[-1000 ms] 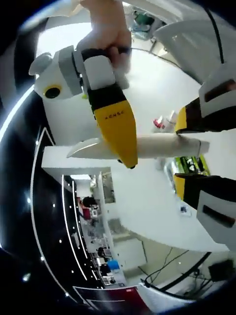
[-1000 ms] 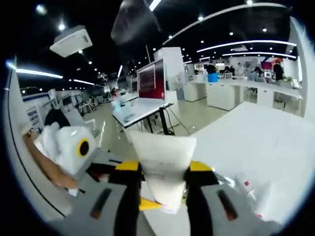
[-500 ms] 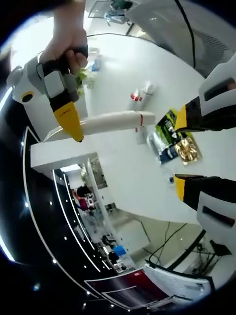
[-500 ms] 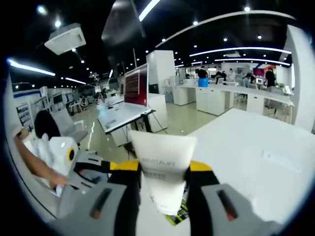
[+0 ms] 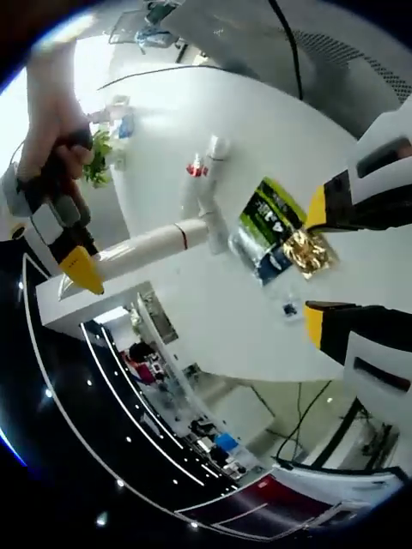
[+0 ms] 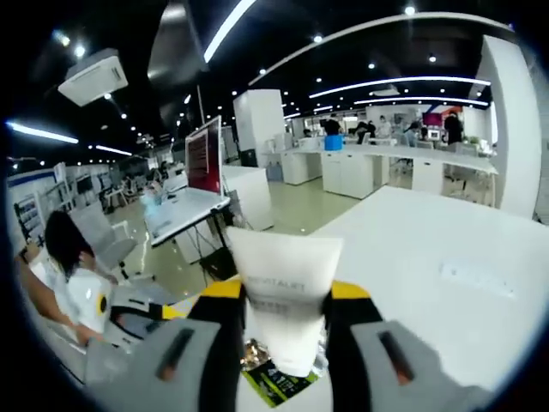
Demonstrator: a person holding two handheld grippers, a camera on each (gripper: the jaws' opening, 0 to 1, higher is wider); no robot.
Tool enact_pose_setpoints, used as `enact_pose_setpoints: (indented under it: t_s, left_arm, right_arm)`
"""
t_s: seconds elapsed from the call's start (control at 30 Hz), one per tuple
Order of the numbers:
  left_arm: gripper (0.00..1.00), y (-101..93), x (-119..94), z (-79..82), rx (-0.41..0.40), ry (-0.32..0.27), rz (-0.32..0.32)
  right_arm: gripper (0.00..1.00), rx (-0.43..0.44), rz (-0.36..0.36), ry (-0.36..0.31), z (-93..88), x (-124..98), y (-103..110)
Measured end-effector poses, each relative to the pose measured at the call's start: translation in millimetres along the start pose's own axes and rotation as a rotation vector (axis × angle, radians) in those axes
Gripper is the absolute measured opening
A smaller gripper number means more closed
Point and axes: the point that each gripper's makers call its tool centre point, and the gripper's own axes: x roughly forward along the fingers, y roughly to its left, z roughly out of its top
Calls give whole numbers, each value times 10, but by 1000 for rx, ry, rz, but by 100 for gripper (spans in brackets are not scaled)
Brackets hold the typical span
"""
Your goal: Arrange the skincare products in the storage area until every visible bottle or jar stands upright without overlapping.
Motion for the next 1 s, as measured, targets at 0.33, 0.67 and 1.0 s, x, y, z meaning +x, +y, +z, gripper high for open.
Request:
enact_pose_setpoints:
  t_s: [0.33, 0.67, 1.0]
  left_arm:
    - [30, -12, 24, -52, -95, -30, -28]
    - [28, 27, 29, -115, -163, -17, -38]
    - [27, 64, 2, -133, -170, -23, -34]
  right_arm:
    - [35, 47, -87, 23, 11, 321, -574]
    - [35, 89, -174, 35, -16, 631, -995]
    - [35, -26, -271, 93, -148, 952, -1226]
